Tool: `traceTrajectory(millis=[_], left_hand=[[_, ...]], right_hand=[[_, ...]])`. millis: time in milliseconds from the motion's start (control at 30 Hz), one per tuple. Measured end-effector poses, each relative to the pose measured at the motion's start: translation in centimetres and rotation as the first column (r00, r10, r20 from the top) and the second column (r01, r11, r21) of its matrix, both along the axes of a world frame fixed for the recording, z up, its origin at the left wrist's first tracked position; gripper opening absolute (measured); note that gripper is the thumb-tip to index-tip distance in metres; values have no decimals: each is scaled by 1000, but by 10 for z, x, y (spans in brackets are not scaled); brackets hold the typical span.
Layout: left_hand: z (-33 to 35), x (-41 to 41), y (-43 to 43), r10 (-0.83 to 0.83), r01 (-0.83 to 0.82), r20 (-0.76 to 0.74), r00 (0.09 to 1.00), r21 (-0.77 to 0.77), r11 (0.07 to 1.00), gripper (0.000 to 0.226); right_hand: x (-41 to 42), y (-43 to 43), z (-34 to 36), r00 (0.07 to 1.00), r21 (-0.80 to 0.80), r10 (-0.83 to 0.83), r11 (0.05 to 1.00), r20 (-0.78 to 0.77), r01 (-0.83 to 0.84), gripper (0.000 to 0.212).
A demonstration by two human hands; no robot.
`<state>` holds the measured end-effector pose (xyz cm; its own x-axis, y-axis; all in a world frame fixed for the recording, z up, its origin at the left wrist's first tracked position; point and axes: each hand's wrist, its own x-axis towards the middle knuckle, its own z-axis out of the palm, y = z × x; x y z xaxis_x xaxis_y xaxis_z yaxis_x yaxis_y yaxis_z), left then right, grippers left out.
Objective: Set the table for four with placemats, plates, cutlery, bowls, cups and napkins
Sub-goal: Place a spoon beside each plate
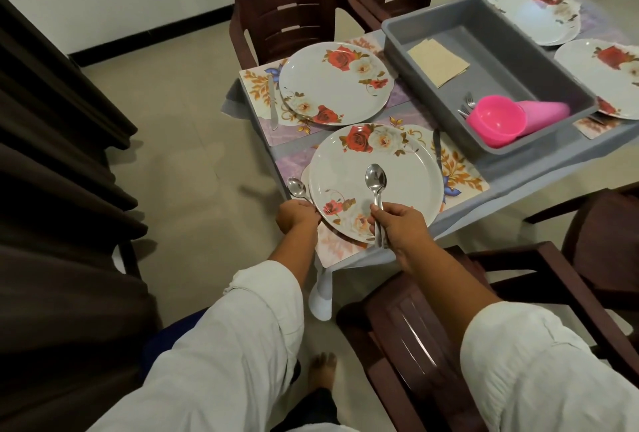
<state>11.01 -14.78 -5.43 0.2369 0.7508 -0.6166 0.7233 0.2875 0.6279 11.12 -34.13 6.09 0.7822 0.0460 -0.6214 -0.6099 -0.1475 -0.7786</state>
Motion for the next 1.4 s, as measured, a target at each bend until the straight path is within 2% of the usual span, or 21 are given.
traceTrajectory(millis=[167, 333, 400, 567, 633, 700, 800, 900, 1067, 1200, 1400], left_hand=[[9, -2, -2, 8, -8, 14, 1000, -25, 1000, 27], [27, -13, -3, -141, 140, 13, 990, 48, 989, 10], [33, -21, -5, -146, 143, 43, 988, 66, 988, 13], [62, -46, -21, -130, 111, 145, 981, 131, 985, 12], [81, -59, -36, -183, 157, 171, 968, 155, 975, 11], [93, -71, -53, -236, 225, 243, 941, 69, 972, 12], [120, -96, -85, -220, 341, 440, 870, -218, 914, 16], [138, -115, -107, -266, 465, 536, 801, -279, 840, 22], [168, -135, -123, -369, 574, 556, 745, -252, 779, 32], [188, -140, -126, -451, 642, 566, 690, -192, 742, 21], [204, -127, -122, -602, 707, 486, 634, -48, 706, 17]], right_hand=[[2, 2, -4, 1000, -10, 2, 1000, -9, -2, 23], [1, 5, -5, 1000, -4, 5, 1000, -17, -6, 26], [-1, 6, -3, 1000, 16, 3, 1000, -22, -3, 26], [-15, 0, 6, 1000, 77, 19, 997, -2, -19, 6], [-22, -7, 13, 1000, 119, -12, 993, -12, 14, 9], [-29, -12, 16, 999, 154, -33, 987, -20, 36, 6], [-46, -24, 22, 1000, 176, -21, 984, -5, 21, 13], [-64, -35, 32, 999, 230, -10, 973, -32, 17, 16], [-84, -56, 48, 999, 287, -45, 957, -17, 48, 15], [-90, -67, 60, 997, 306, -74, 949, -25, 78, 15], [-83, -66, 66, 995, 317, -99, 943, -22, 100, 18]])
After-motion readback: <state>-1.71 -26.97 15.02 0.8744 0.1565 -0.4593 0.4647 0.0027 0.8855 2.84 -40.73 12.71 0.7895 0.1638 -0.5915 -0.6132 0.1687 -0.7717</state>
